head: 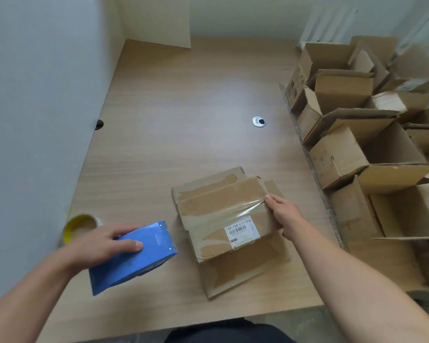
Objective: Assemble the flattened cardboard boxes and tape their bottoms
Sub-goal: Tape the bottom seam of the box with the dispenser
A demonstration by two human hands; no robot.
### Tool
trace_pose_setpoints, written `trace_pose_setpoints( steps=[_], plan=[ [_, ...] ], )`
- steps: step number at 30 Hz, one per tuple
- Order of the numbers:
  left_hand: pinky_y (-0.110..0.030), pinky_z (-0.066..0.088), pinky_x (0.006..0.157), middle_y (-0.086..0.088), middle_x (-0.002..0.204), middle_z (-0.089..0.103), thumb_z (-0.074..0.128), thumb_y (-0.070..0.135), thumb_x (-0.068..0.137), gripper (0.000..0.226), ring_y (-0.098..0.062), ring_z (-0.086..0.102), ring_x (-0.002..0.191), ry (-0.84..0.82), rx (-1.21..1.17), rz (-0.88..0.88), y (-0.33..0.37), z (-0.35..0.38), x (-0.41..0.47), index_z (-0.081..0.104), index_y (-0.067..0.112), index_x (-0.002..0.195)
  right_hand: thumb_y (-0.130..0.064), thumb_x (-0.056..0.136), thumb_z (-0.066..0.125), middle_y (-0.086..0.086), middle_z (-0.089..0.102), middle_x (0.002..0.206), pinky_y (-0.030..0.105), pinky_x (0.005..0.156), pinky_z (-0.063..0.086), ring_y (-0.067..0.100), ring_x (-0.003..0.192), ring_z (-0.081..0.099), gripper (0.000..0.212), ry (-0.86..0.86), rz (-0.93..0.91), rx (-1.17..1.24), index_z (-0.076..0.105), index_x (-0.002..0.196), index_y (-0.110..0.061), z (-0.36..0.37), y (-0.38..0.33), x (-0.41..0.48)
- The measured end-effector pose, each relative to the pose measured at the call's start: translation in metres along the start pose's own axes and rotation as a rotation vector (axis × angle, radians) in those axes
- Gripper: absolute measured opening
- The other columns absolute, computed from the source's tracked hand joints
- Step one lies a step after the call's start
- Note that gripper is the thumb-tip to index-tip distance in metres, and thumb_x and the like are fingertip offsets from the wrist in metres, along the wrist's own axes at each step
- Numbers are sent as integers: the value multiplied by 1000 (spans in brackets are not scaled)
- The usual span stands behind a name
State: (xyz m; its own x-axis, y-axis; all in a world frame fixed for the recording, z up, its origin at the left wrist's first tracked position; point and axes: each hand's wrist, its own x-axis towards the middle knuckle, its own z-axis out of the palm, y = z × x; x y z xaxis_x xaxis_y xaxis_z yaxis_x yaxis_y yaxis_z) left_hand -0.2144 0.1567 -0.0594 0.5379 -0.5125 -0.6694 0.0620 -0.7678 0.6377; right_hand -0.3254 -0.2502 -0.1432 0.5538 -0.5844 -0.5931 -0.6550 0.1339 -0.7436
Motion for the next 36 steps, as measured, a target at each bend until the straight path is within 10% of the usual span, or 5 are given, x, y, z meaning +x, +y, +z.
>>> trace_pose_setpoints(
  steps=[5, 11, 17, 23, 36],
  plan=[
    [-20, 46, 80, 31, 106, 69, 72, 34, 90, 38, 7, 66, 90, 18, 21, -16, -7, 1, 10, 61, 69, 101, -37, 96, 64, -7, 62, 116, 16, 69, 41, -2, 87, 56, 36, 1, -47, -56, 66, 130, -26, 2, 1, -2],
    [-25, 49, 91, 35, 101, 67, 68, 50, 75, 33, 5, 64, 95, 27, 68, -21, -10, 12, 26, 60, 72, 98, -50, 99, 51, 3, 50, 146, 47, 109, 37, 28, 133, 44, 49, 238, -226, -648, 50, 144, -32, 10, -2, -16],
    [-29, 51, 91, 30, 100, 69, 59, 57, 65, 34, 3, 64, 93, 63, 97, -41, -5, 27, 39, 56, 78, 91, -40, 100, 53, 14, 43, 151, 49, 113, 29, 37, 140, 37, 49, 153, -827, -1036, 52, 143, -15, 53, 12, -67],
    [-27, 49, 84, 34, 95, 64, 53, 61, 66, 34, 5, 60, 90, 92, 204, -42, 5, 32, 44, 47, 84, 90, -71, 95, 16, 3, -33, 158, 44, 119, -18, 21, 147, -32, 89, -57, -564, -1213, -20, 153, -14, 83, 34, -73],
    [-32, 44, 70, 8, 100, 67, 49, 48, 82, 25, -23, 62, 94, 350, 522, -163, 45, 70, 55, 55, 37, 104, -68, 97, 26, 13, -22, 164, 58, 120, -8, 31, 150, -22, 87, -50, -514, -1292, -9, 158, -16, 84, 7, -69]
  ],
)
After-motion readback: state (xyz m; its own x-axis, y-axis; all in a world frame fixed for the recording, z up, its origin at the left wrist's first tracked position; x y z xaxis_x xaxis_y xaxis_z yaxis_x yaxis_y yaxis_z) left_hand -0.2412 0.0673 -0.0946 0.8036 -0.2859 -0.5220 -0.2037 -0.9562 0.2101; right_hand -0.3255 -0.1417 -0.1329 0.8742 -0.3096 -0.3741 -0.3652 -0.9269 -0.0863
